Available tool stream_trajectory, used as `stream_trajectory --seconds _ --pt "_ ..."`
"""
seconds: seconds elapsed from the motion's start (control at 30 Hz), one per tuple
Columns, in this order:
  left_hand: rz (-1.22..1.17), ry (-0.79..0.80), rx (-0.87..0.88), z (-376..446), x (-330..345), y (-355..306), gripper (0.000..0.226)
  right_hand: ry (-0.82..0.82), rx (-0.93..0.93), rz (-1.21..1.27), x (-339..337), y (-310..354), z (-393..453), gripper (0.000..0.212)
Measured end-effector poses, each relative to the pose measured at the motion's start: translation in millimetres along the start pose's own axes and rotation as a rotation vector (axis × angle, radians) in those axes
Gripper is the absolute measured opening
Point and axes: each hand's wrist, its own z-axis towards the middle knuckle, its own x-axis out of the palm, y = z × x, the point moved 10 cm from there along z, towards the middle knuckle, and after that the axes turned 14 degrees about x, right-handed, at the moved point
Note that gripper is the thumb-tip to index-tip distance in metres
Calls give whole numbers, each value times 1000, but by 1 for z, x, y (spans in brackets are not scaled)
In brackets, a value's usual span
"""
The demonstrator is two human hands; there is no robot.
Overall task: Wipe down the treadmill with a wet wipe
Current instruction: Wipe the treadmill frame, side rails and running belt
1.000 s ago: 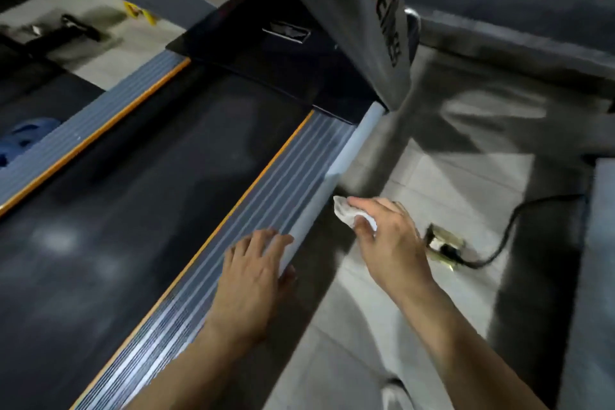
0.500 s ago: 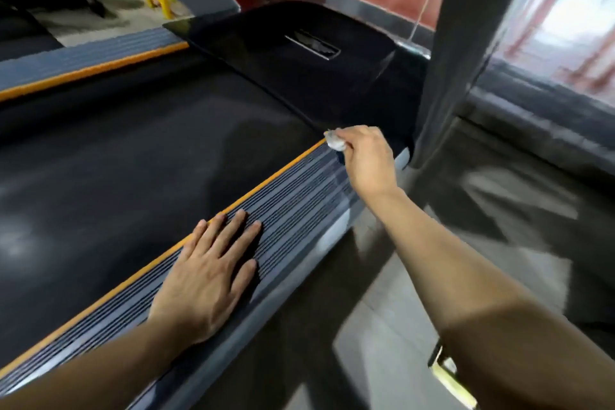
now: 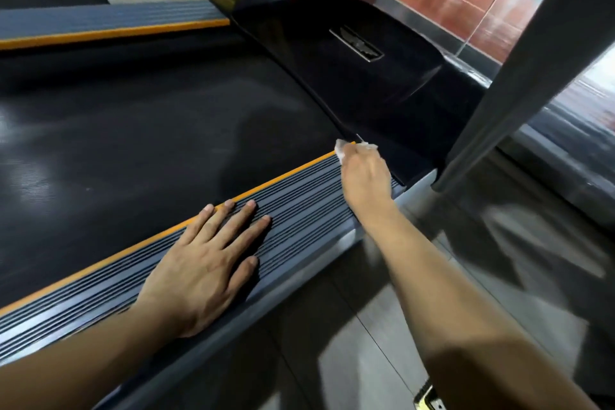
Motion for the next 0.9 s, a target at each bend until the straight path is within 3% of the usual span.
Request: stream_trajectory --seconds 0.03,0.1,0.2,0.23,0.3,0.33,0.43,0.53,0.67,0.83,0.9 --pt "-3 -7 -4 1 -1 1 59 -19 -3 -75 1 -1 5 34" --pt "6 -17 3 2 -1 1 59 -49 -127 -1 -3 26 -13 31" --pt "10 -6 -7 0 2 0 59 61 -460 84 6 65 -76 39" --pt "11 -2 -11 0 2 0 59 87 -476 120 2 62 -82 41" --pt "20 8 -18 1 2 0 59 -39 -403 15 -7 33 -59 51" --pt "30 10 -17 3 2 0 59 -77 -282 -48 -6 11 -37 52" --pt "49 34 -14 1 5 0 59 -73 -48 -154 -11 -27 -5 43" --pt "54 29 1 0 5 2 60 -51 -106 -86 -19 11 -45 30" --pt "24 -2 4 2 2 1 60 41 -385 118 -28 50 -117 25" --pt "14 -8 14 3 2 0 61 -51 42 104 -39 -56 -40 37" --pt "18 -6 13 3 2 0 61 -79 101 135 -37 -54 -41 39"
